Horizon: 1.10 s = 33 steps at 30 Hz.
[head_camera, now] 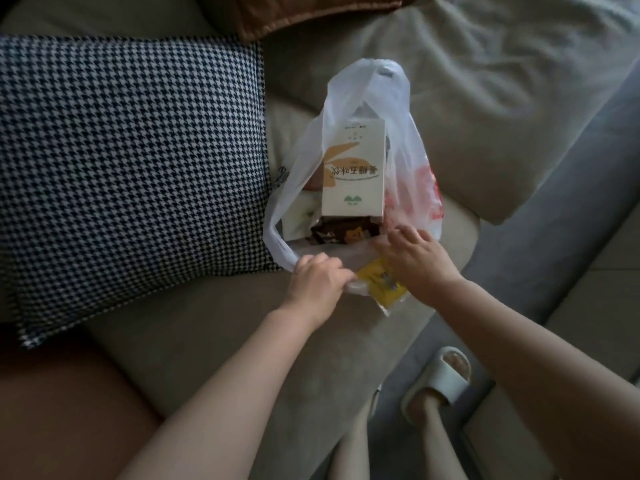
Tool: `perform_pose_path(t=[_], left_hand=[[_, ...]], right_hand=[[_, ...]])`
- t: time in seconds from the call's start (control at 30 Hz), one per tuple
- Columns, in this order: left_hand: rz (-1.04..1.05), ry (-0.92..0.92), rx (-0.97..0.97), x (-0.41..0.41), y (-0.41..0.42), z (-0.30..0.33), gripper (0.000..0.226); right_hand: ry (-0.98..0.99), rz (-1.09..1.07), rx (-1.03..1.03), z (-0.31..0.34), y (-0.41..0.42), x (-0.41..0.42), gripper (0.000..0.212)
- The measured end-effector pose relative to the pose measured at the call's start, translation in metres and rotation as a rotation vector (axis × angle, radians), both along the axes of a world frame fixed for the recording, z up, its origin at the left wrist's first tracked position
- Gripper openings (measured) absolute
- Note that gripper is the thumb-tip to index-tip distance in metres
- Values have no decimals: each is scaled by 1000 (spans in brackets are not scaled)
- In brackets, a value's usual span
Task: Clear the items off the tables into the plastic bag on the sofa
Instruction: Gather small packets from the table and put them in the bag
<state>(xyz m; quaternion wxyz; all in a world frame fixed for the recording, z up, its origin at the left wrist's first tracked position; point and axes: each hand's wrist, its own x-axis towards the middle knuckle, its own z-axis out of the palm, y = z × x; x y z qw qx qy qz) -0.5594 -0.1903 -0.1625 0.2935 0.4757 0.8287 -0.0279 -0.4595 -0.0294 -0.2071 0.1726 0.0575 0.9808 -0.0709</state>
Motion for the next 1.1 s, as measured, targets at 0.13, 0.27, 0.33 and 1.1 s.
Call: perform_pose_path(t=[0.13,0.27,0.33,1.1], left_hand=[[-14,-27,-17,-13,-6,17,31],[-23,-32,-85,-28,-17,36,32],[-25,-33,-118,-33,-20,45,32],[-96,-15,-35,20,96,119,42]], right_hand=[[25,-152,-201,15,13,-7,24],[2,-546,-757,48,28,-26,22],[-15,-714,-841,66,34,-41,25],[53,-913,-571,137,71,68,29]])
